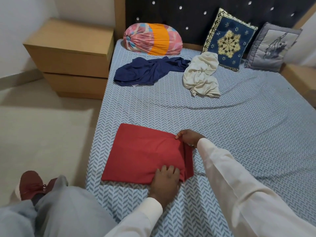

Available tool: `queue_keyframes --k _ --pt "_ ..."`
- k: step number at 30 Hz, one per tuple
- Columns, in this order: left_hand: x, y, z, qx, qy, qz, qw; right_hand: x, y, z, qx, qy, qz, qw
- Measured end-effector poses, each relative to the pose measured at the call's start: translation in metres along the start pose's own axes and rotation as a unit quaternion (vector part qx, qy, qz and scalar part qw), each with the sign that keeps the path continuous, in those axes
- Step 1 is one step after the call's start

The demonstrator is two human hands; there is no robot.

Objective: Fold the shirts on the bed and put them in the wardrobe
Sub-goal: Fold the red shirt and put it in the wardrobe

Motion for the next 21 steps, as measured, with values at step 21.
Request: queue_keyframes --k 21 --pt "-0.230 -0.091 -0.064 -0.031 -0.264 0.271 0.925 -0.065 -0.176 -0.030 -0.341 0.149 0.177 0.911"
Point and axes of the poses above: each hand's wrist, its own y-axis towards the middle knuckle, its own x-axis out of the palm, z = x × y, the point moved 7 cm from there along y, towards the middle knuckle, and after that the axes turned 5 degrees about x, right-handed, at the moved point
